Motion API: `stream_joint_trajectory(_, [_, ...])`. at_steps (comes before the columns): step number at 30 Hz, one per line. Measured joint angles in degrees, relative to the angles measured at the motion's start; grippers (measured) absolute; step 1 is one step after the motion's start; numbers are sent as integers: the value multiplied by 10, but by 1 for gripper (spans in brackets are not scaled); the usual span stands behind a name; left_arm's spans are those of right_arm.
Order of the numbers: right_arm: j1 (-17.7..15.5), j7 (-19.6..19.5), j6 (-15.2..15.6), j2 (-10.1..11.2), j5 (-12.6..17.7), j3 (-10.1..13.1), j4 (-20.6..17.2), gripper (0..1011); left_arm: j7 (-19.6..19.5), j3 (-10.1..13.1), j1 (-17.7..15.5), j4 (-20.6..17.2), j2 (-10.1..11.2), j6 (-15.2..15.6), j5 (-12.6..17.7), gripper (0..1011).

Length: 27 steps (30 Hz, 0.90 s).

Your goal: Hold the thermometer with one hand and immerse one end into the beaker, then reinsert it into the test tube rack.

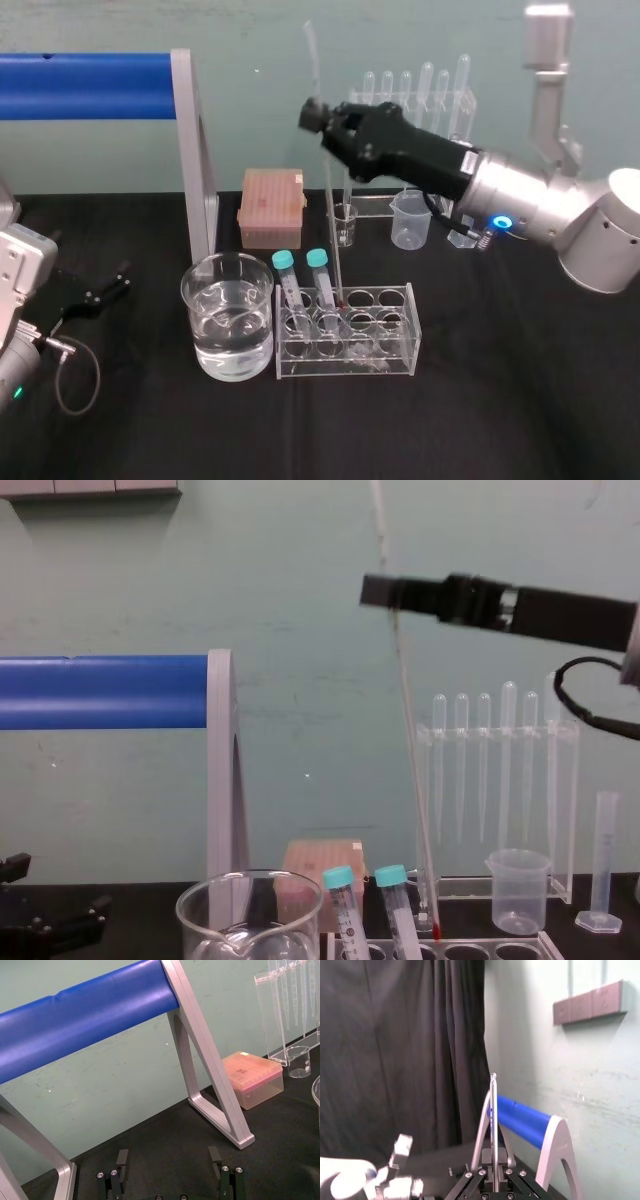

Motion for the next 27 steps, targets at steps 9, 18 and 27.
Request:
stream_joint_trajectory(9, [-18, -4, -18, 9, 46, 24, -22, 56, 0, 0, 0, 0, 0, 0, 0, 1008])
stream_joint_trajectory(18, [44, 19, -40, -17, 55, 12, -17, 56, 0, 0, 0, 0, 0, 0, 0, 1008])
stream_joint_trajectory(27, [117, 45, -50, -82, 48, -38, 40, 56, 0, 0, 0, 0, 0, 0, 0, 1008])
